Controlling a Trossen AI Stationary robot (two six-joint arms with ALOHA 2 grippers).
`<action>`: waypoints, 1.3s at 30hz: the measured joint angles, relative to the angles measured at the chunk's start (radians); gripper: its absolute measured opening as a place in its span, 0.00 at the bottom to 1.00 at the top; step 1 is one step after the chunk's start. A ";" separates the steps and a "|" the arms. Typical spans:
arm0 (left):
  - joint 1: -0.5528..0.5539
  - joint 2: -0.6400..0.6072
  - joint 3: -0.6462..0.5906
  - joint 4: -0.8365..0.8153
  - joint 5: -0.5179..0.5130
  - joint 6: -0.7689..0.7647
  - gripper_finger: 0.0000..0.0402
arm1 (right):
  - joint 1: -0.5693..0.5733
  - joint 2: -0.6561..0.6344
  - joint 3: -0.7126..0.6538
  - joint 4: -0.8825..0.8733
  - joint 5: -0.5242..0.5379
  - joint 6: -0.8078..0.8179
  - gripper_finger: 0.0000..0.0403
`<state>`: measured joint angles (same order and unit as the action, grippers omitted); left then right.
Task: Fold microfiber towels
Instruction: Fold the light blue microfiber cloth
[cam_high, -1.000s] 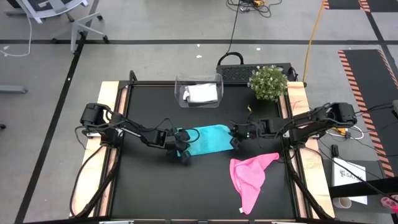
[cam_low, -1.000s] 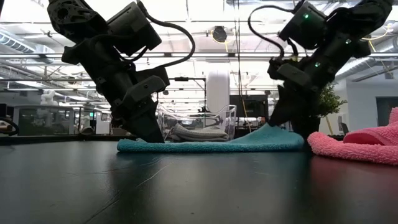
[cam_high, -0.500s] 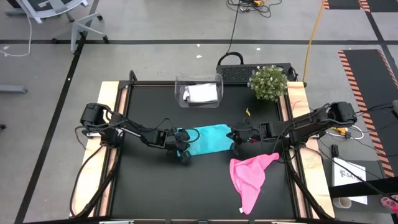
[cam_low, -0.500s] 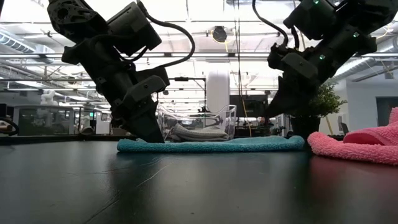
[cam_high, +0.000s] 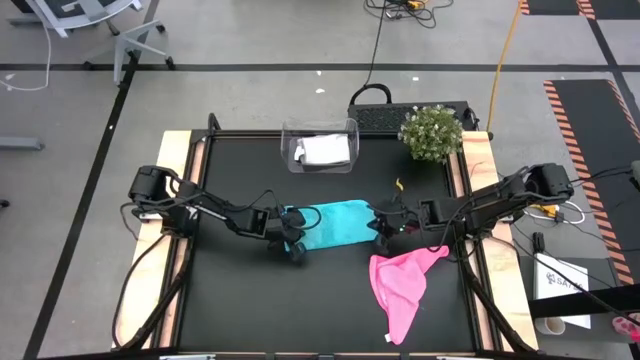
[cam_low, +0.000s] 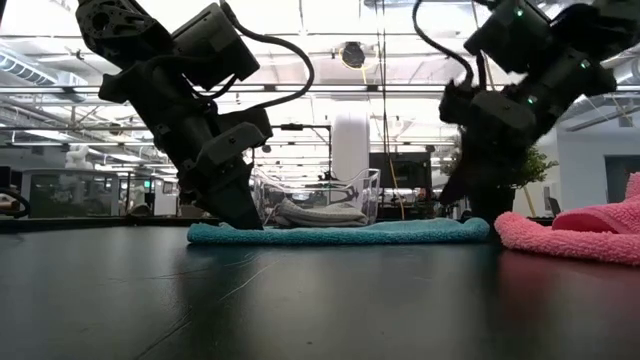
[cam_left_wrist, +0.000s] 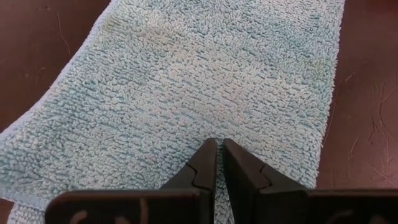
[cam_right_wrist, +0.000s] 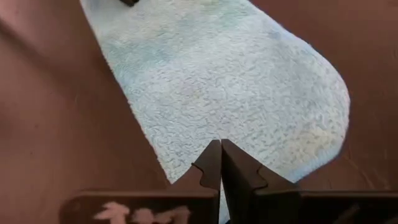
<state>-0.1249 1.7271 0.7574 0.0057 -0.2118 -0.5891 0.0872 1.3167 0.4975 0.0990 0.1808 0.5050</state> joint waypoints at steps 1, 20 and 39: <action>0.000 0.000 0.000 -0.002 0.000 0.001 0.08 | 0.000 0.000 -0.007 0.008 0.001 0.013 0.00; 0.015 0.000 0.000 -0.004 -0.015 0.030 0.08 | 0.000 0.072 -0.131 0.171 0.034 0.071 0.00; 0.000 -0.107 -0.002 -0.039 -0.113 0.170 0.08 | 0.000 -0.009 -0.078 0.243 -0.001 -0.003 0.00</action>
<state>-0.1249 1.6202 0.7556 -0.0328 -0.3244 -0.4187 0.0868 1.3076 0.4198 0.3419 0.1799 0.5016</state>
